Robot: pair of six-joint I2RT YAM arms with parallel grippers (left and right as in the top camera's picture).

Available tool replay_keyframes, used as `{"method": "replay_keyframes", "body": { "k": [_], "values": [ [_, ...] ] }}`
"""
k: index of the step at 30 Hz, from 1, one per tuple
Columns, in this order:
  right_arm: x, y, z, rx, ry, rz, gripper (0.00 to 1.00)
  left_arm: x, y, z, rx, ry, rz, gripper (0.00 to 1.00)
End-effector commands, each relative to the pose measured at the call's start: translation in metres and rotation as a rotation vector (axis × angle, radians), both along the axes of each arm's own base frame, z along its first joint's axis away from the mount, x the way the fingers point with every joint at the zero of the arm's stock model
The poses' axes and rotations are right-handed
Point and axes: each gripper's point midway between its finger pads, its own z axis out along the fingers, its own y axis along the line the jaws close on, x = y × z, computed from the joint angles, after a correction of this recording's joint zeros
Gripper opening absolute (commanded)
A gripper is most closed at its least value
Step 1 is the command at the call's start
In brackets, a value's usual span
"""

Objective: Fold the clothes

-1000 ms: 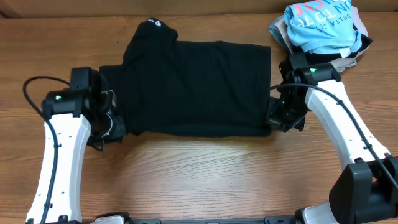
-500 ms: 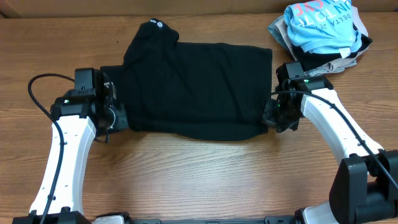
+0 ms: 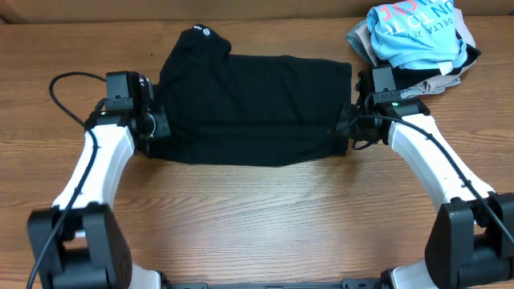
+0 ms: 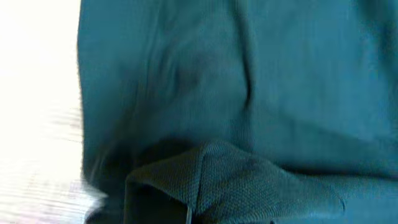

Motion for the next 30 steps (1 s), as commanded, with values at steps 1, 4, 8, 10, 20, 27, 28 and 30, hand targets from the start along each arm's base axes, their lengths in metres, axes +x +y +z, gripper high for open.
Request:
{"method": "replay_keyframes", "body": {
  "k": [1, 4, 8, 10, 20, 27, 28, 30],
  "values": [
    [0.008, -0.003, -0.014, -0.022, 0.004, -0.012, 0.05, 0.013, -0.001, -0.013, 0.009, -0.016, -0.009, 0.04],
    [0.018, -0.002, -0.024, -0.02, -0.006, -0.012, 0.07, 0.023, -0.001, -0.018, 0.01, -0.041, -0.009, 0.04],
    [0.023, -0.001, -0.036, -0.021, 0.001, -0.015, 0.17, 0.032, 0.0, -0.019, 0.013, -0.072, -0.008, 0.19],
    [0.025, -0.002, -0.037, -0.025, -0.006, -0.018, 0.4, 0.036, 0.0, -0.017, 0.015, -0.092, -0.008, 0.57],
    [0.045, -0.001, 0.004, -0.058, -0.056, 0.053, 1.0, 0.06, 0.0, 0.042, 0.038, -0.162, -0.052, 1.0],
    [0.038, 0.011, 0.025, -0.034, -0.026, 0.135, 1.0, 0.035, -0.034, 0.061, -0.008, -0.026, -0.185, 1.0],
    [0.031, 0.013, 0.023, -0.021, 0.004, 0.141, 1.0, 0.024, -0.041, 0.055, -0.017, 0.026, -0.199, 1.0],
    [0.019, 0.014, 0.017, -0.01, 0.055, 0.148, 1.0, 0.005, -0.053, 0.043, -0.027, 0.108, -0.222, 1.0]
  ]
}}
